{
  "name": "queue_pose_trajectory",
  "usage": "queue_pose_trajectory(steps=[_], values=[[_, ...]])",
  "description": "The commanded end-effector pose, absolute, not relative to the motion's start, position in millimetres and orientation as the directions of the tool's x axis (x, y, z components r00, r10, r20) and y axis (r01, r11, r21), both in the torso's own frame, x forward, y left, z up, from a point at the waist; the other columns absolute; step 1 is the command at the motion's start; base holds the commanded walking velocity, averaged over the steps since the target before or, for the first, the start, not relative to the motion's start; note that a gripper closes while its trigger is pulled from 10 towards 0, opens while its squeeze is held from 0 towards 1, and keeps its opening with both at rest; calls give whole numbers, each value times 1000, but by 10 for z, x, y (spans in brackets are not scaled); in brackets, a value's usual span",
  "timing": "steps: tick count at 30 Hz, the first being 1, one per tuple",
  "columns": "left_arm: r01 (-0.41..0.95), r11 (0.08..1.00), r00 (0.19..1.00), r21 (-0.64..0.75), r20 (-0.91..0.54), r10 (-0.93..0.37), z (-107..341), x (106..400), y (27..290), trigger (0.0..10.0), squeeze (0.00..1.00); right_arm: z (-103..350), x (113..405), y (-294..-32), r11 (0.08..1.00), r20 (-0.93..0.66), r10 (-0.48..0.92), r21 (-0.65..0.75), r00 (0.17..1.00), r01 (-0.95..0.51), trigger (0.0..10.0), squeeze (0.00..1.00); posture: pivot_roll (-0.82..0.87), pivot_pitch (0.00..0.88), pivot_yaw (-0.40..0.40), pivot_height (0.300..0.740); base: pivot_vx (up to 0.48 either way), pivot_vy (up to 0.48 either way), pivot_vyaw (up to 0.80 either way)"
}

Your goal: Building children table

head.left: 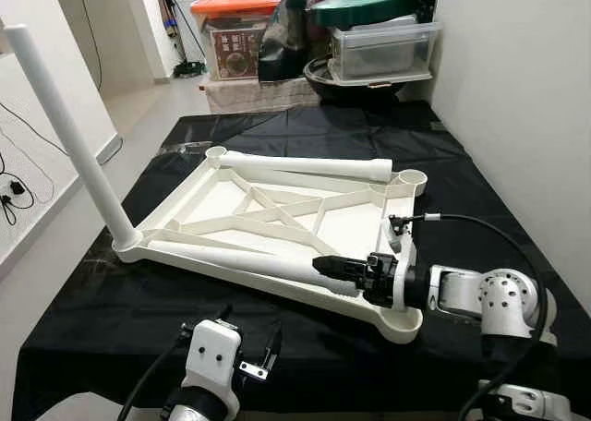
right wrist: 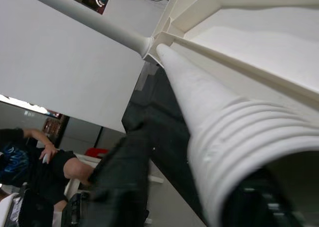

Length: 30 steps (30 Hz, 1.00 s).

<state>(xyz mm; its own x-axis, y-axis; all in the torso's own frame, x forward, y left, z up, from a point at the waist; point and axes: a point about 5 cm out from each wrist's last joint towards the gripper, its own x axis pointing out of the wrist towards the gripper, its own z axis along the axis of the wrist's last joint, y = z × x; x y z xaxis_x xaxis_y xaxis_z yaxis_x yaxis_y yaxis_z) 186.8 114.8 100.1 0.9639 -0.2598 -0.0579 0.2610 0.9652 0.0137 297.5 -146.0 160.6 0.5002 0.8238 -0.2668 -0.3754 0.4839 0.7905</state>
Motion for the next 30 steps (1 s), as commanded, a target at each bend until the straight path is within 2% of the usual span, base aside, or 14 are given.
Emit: queue_pose_trajectory(steps=[1, 9, 15, 17, 20, 24, 26, 30], values=[[252, 968, 966, 15, -71, -250, 985, 1868, 1156, 10000, 0, 1621, 2999, -1422, 485, -265, 826, 784, 498, -388, 0, 0, -36, 2, 11, 740, 0, 0, 0], [251, 968, 966, 14, -71, -250, 985, 1867, 1162, 10000, 0, 1658, 3045, -1495, 475, -238, 822, 787, 517, -393, 0, 0, -36, 2, 11, 740, 0, 0, 0], [252, 968, 965, 16, -73, -250, 984, 1873, 1162, 10000, 0, 1693, 3069, -1643, 446, -191, 831, 791, 523, -420, 0, 0, -37, 2, 10, 740, 0, 0, 0], [251, 968, 966, 18, -73, -250, 983, 1877, 1166, 10000, 0, 1714, 3118, -1833, 446, -154, 813, 784, 562, -431, 0, 0, -36, 1, 10, 740, 0, 0, 0], [251, 968, 966, 19, -73, -249, 985, 1877, 1168, 10000, 0, 1723, 3153, -1945, 465, -144, 789, 776, 597, -427, 0, 0, -32, 0, 10, 740, 0, 0, 0], [251, 968, 966, 20, -73, -249, 987, 1877, 1172, 10000, 0, 1739, 3176, -2025, 480, -135, 768, 768, 627, -423, 0, 0, -32, 0, 11, 740, 0, 0, 0], [253, 967, 965, 20, -73, -251, 990, 1877, 1172, 10000, 0, 1817, 3190, -2095, 441, -66, 759, 783, 648, -438, 0, 0, -32, 0, 11, 740, 0, 0, 0], [254, 967, 965, 19, -71, -252, 996, 1878, 1174, 10000, 0, 1846, 3193, -2115, 422, -32, 757, 786, 652, -452, 0, 0, -32, 0, 13, 740, 0, 0, 0]])
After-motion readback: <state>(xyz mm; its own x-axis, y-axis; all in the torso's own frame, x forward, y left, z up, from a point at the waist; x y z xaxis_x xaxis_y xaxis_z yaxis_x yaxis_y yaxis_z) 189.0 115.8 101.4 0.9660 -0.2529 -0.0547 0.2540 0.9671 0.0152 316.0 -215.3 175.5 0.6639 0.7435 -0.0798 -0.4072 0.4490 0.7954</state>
